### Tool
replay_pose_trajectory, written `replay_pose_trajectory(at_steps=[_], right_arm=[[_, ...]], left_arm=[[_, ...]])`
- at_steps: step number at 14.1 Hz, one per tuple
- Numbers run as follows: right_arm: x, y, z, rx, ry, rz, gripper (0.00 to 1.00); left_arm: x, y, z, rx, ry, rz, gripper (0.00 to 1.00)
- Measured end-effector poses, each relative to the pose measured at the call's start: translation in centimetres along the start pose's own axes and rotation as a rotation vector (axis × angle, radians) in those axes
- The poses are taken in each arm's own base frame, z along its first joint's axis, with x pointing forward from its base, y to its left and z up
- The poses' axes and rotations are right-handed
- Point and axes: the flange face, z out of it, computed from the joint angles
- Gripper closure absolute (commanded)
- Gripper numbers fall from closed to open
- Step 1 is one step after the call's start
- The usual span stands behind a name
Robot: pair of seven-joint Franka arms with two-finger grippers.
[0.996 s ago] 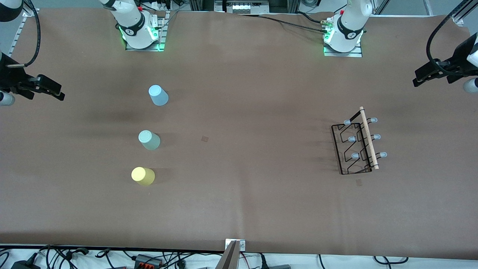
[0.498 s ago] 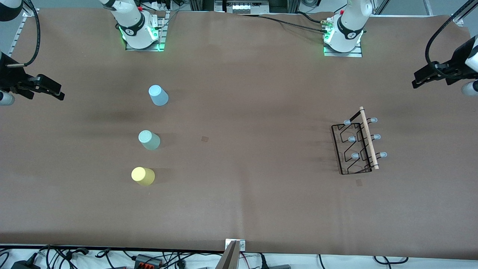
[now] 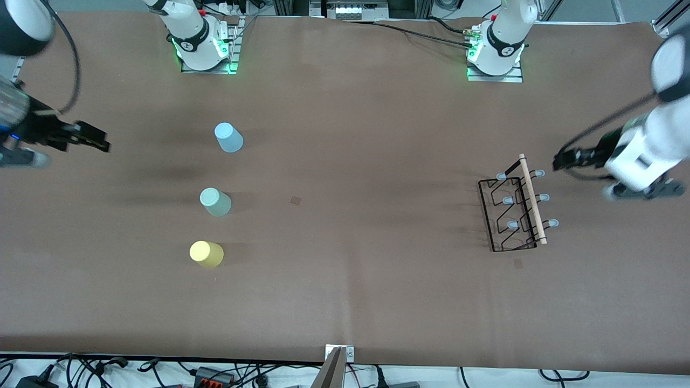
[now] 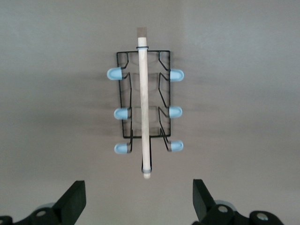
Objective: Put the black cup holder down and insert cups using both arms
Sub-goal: 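Reach the left gripper to the rack handle while the right gripper reaches the teal cup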
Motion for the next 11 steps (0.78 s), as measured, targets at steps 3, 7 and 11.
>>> replay_pose_trajectory(at_steps=[3, 7, 11], right_arm=[[2.6, -2.7, 5.8, -0.006, -0.08, -0.033, 0.0], [5.9, -7.5, 14.0, -0.024, -0.14, -0.101, 0.0], [8.0, -9.7, 19.3, -0.034, -0.12, -0.067, 0.0]], left_arm=[[2.6, 0.1, 4.9, -0.009, 0.006, 0.0, 0.0], [2.8, 1.0, 11.0, -0.016, 0.057, 0.012, 0.0], [1.8, 1.0, 14.6, -0.016, 0.092, 0.013, 0.01]])
